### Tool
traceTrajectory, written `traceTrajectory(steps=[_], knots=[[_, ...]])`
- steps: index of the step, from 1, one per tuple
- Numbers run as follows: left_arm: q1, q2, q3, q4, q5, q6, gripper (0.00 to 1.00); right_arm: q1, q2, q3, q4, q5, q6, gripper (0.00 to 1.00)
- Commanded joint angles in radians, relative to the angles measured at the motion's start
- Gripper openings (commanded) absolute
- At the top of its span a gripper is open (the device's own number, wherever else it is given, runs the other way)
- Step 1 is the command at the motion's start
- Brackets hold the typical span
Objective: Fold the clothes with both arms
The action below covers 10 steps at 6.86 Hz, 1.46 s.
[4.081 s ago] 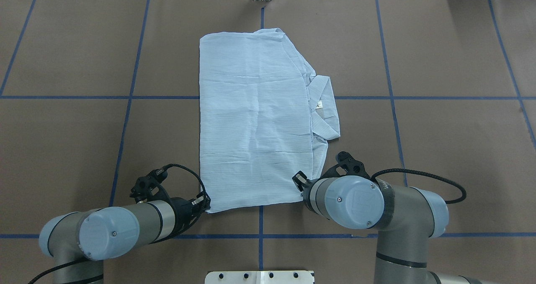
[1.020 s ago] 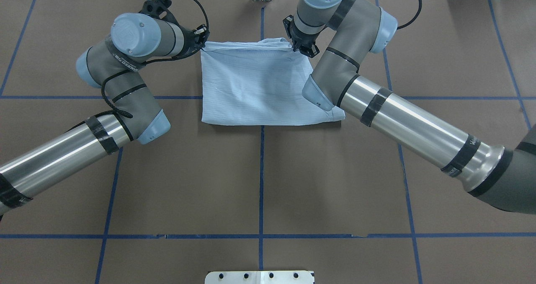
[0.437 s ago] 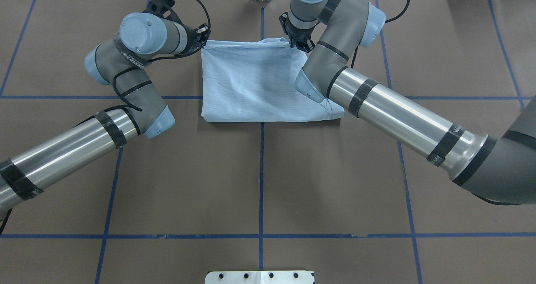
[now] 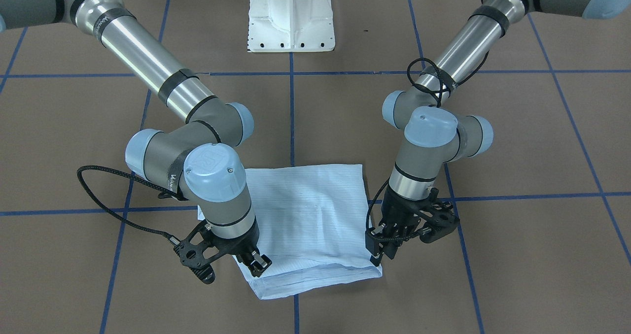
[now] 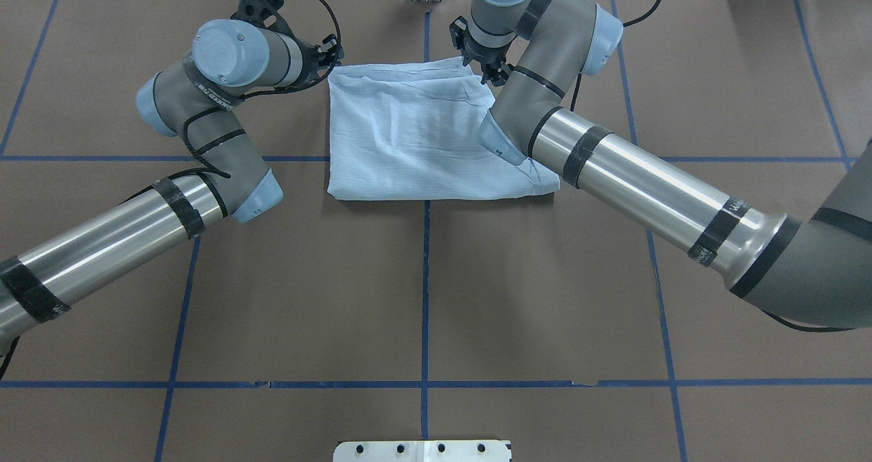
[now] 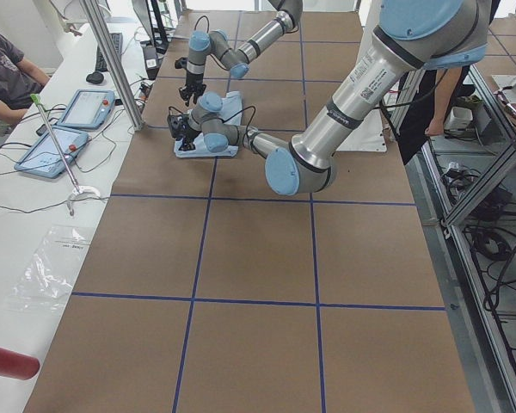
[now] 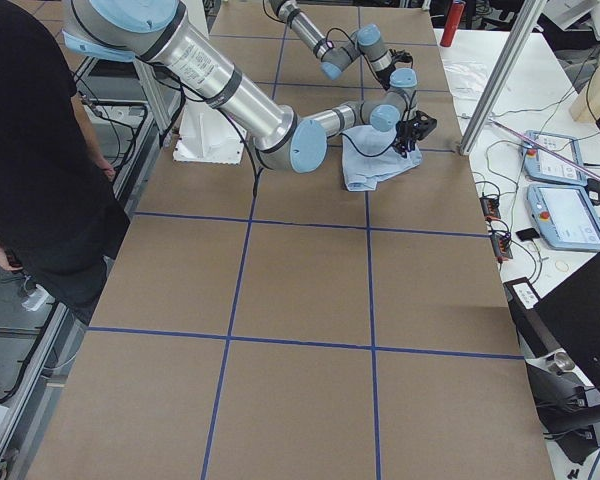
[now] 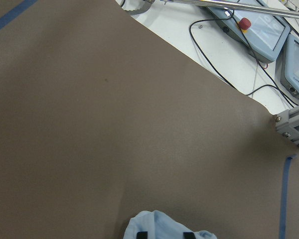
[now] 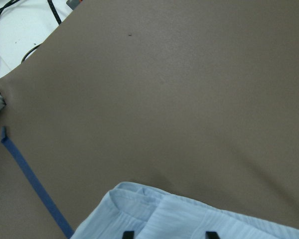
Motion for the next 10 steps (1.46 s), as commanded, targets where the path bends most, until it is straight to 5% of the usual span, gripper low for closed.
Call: traceTrajectory(steps=[1, 2, 3, 5, 10], knots=[[-0.028, 0.001, -0.002, -0.002, -0.009, 0.04, 0.99, 0.038, -0.012, -0.002, 0.001, 0.029, -0.104, 1.0], [-0.034, 0.01, -0.009, -0.013, -0.021, 0.11, 0.99, 0.065, -0.042, 0.022, 0.0, 0.069, -0.185, 1.0], [-0.042, 0.04, -0.045, -0.015, -0.082, 0.206, 0.99, 0.066, -0.167, 0.165, -0.02, 0.088, -0.303, 1.0], [-0.124, 0.225, -0.244, -0.001, -0.252, 0.481, 0.99, 0.195, -0.341, 0.329, -0.139, 0.225, -0.615, 1.0], [-0.521, 0.513, -0.317, 0.057, -0.573, 1.292, 0.99, 0.539, -0.651, 0.424, -0.303, 0.377, -1.419, 1.0]])
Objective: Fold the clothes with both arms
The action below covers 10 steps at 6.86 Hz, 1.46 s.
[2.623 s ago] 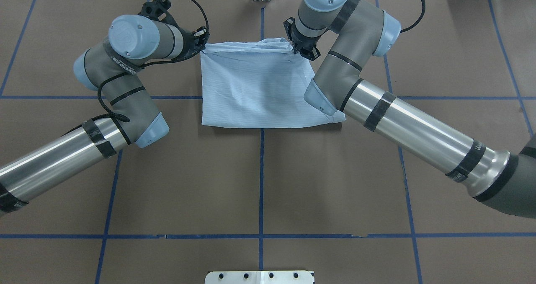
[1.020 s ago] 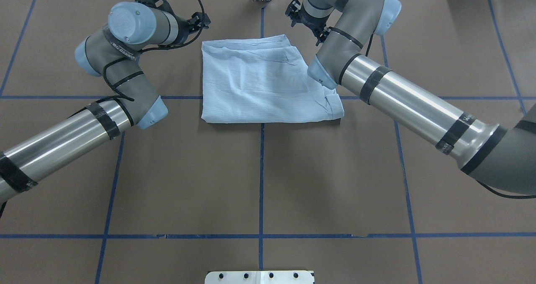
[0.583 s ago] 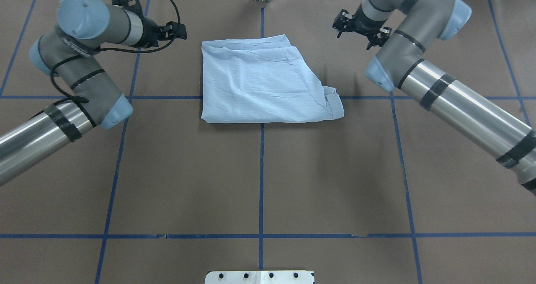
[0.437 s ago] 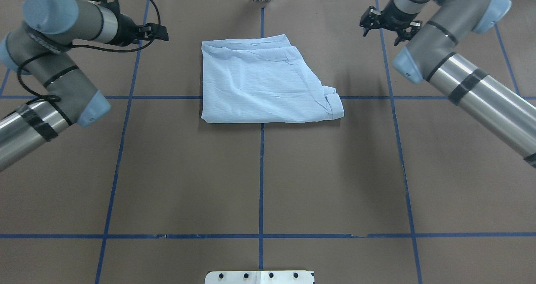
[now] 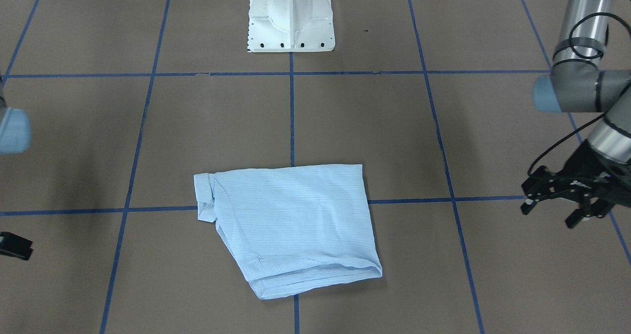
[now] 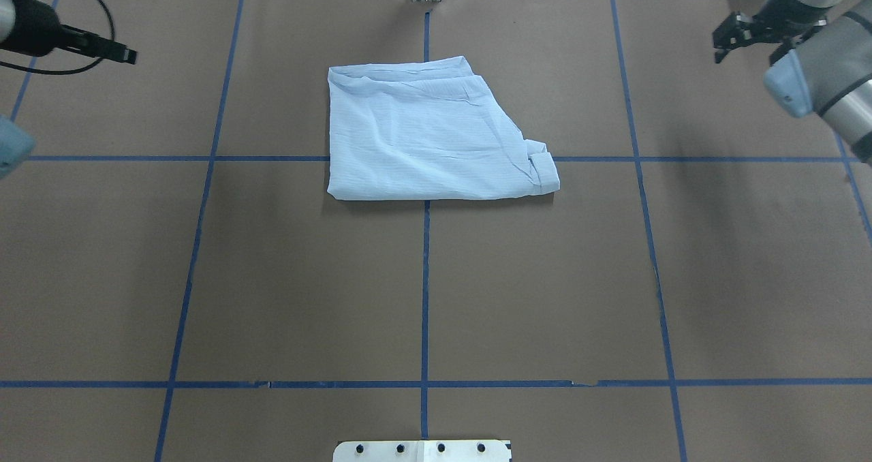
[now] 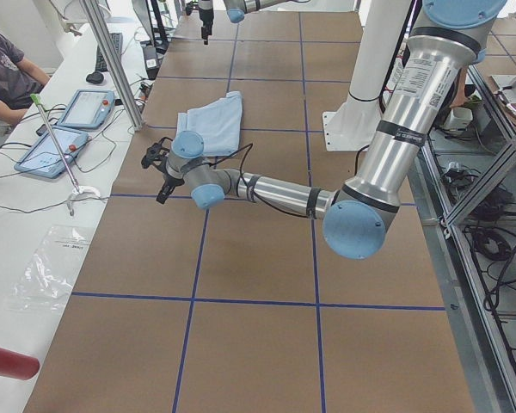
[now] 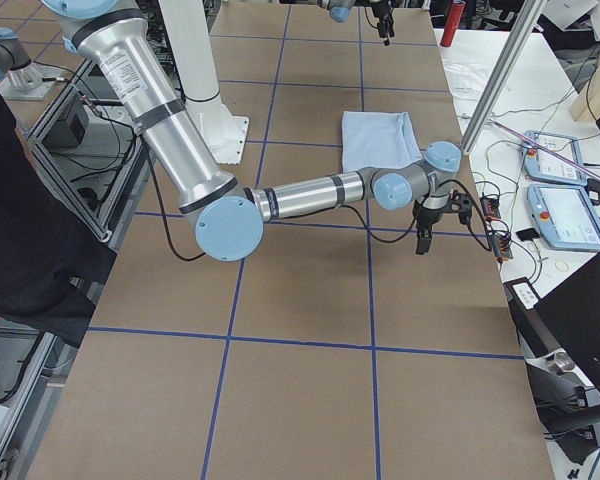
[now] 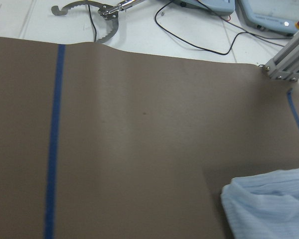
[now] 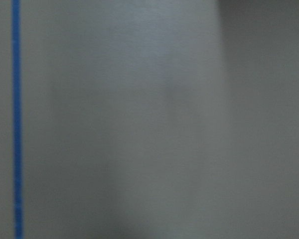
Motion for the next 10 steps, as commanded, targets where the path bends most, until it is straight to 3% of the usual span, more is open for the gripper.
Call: traceTrajectory(steps=[1, 4, 6, 7, 10], knots=[[-0.173, 0.05, -0.008, 0.164, -0.105, 0.361, 0.99, 0.152, -0.129, 0.007, -0.008, 0.077, -0.29, 1.0], [-0.352, 0.05, -0.069, 0.534, -0.12, 0.67, 0.99, 0.281, -0.203, 0.012, -0.017, 0.148, -0.437, 1.0], [-0.358, 0.131, -0.121, 0.538, -0.121, 0.668, 0.99, 0.29, -0.25, 0.066, -0.043, 0.187, -0.463, 1.0], [-0.358, 0.139, -0.164, 0.553, -0.12, 0.665, 0.99, 0.281, -0.301, 0.112, -0.043, 0.186, -0.463, 1.0], [-0.343, 0.124, -0.164, 0.551, -0.121, 0.613, 0.99, 0.246, -0.32, 0.185, -0.101, 0.177, -0.466, 1.0]])
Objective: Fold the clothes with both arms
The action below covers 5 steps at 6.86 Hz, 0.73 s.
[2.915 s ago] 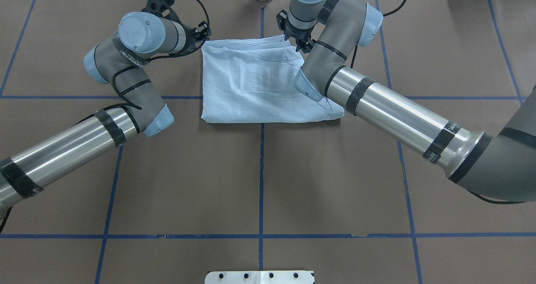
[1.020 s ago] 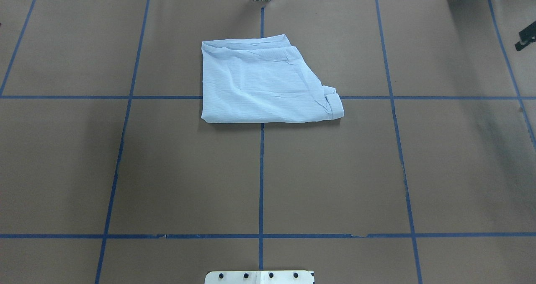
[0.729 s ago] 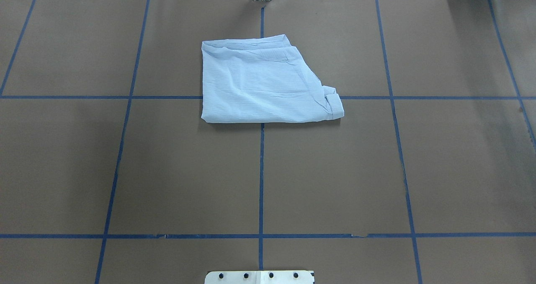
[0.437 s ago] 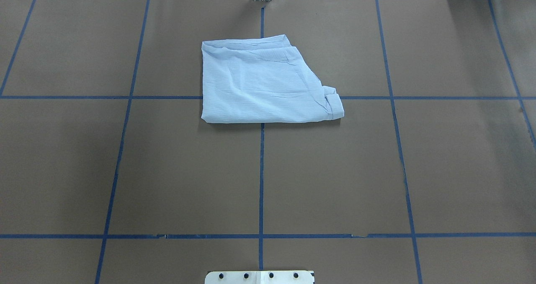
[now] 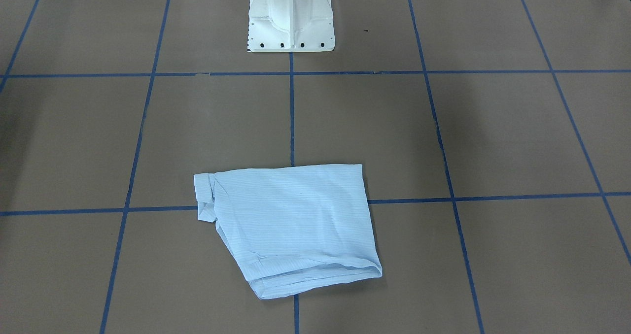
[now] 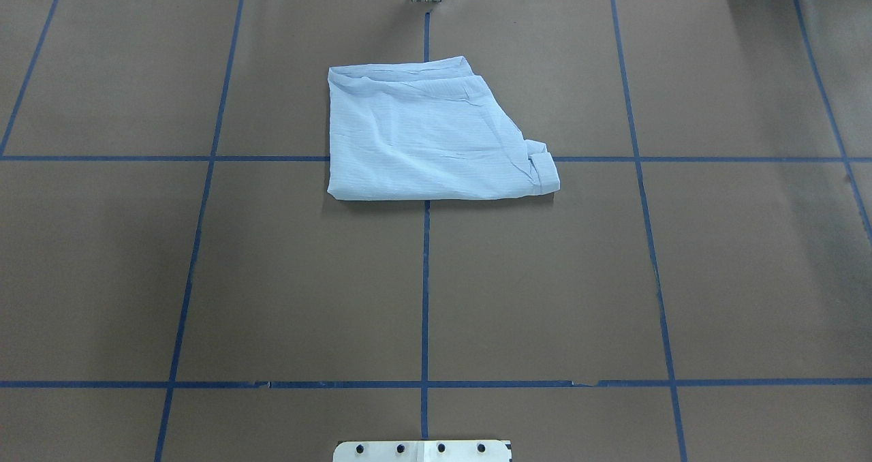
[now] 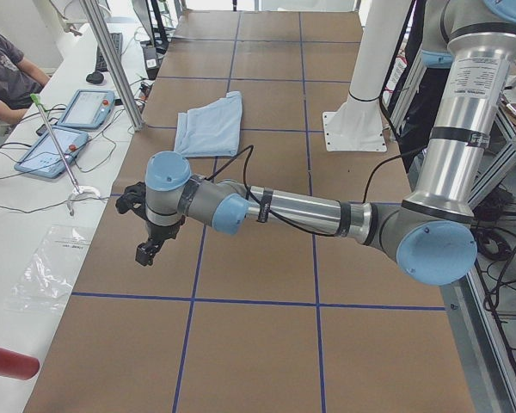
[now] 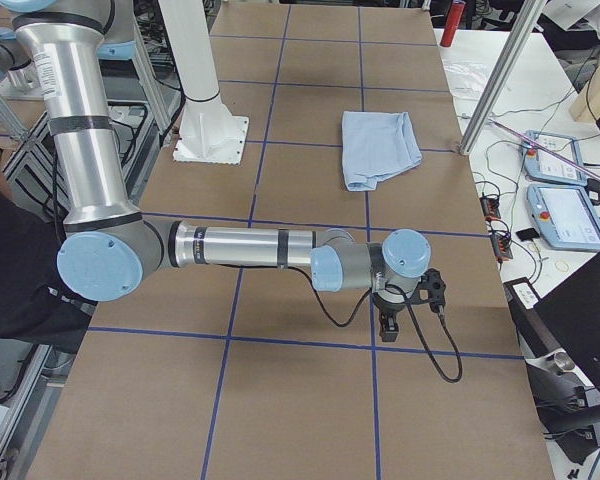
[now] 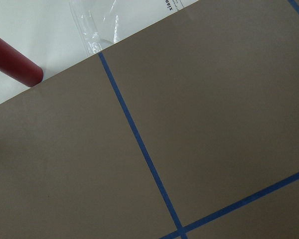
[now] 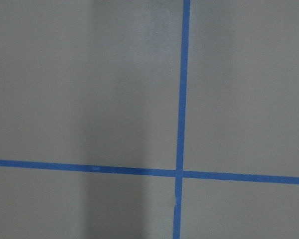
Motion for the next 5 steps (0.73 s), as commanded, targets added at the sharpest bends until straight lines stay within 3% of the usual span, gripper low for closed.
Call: traceTrajectory(steps=[1, 4, 5], knots=[[0.009, -0.005, -0.002, -0.009, 0.0, -0.072, 0.99, -0.038, -0.006, 0.017, -0.028, -0.007, -0.037, 1.0], [0.008, 0.0, 0.016, 0.002, -0.032, -0.078, 1.0, -0.011, -0.021, 0.078, -0.093, -0.007, -0.089, 1.0], [0.006, 0.006, 0.015, 0.004, -0.079, -0.08, 1.0, -0.029, -0.011, 0.124, -0.207, -0.026, -0.089, 1.0]])
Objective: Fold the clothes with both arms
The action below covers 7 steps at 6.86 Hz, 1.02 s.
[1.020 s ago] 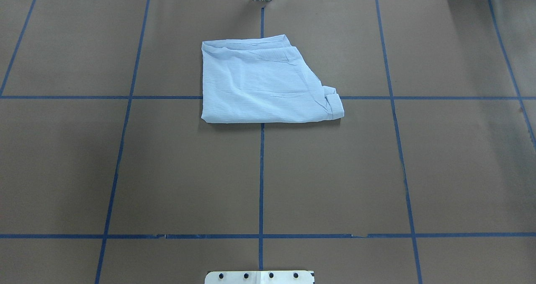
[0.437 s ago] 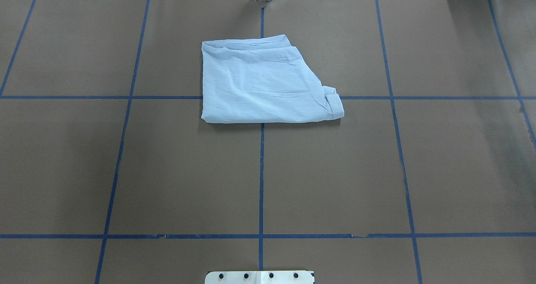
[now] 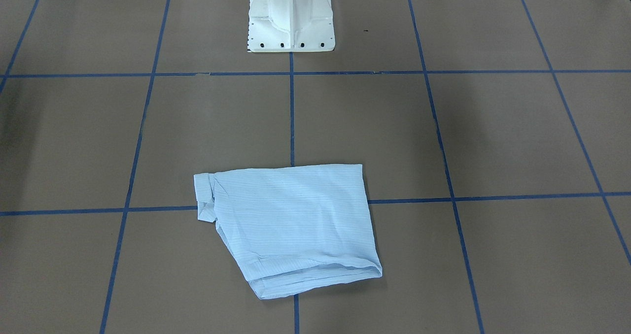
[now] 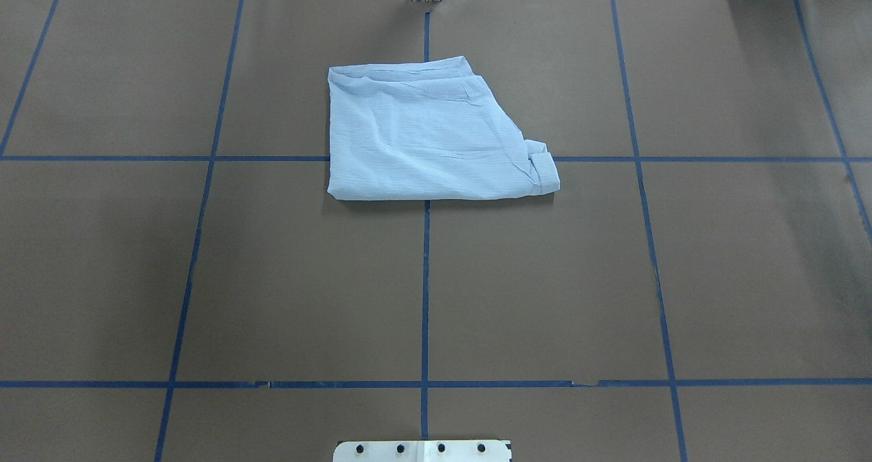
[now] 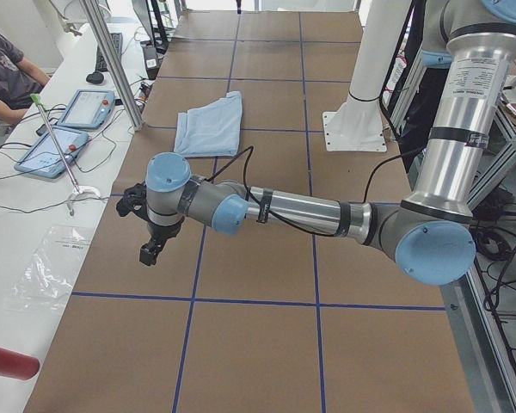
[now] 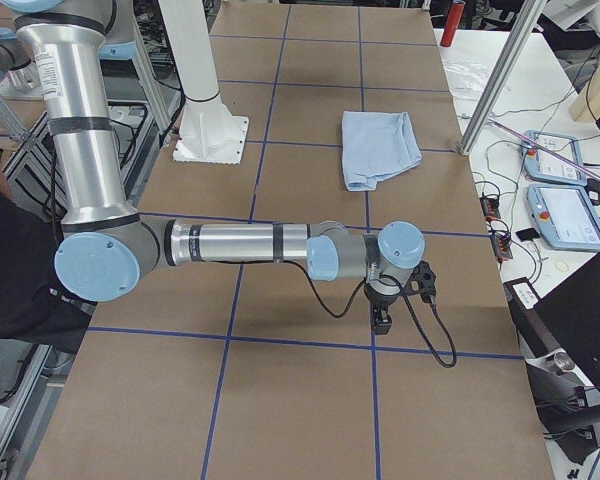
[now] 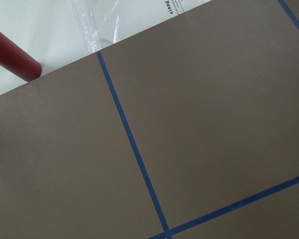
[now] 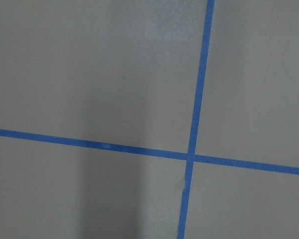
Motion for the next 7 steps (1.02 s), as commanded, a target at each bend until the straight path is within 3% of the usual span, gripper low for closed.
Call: traceTrajectory(steps=[1, 4, 7], knots=[[0.0, 0.008, 0.01, 0.004, -0.048, 0.001, 1.0, -0.016, 0.008, 0.08, -0.177, -0.038, -0.002, 1.0], [-0.002, 0.014, -0.002, 0.004, -0.048, -0.001, 1.0, -0.009, -0.01, 0.081, -0.168, 0.002, -0.003, 1.0], [0.0, 0.095, -0.071, -0.013, -0.04, -0.001, 1.0, -0.01, -0.053, 0.108, -0.167, -0.07, 0.01, 1.0]])
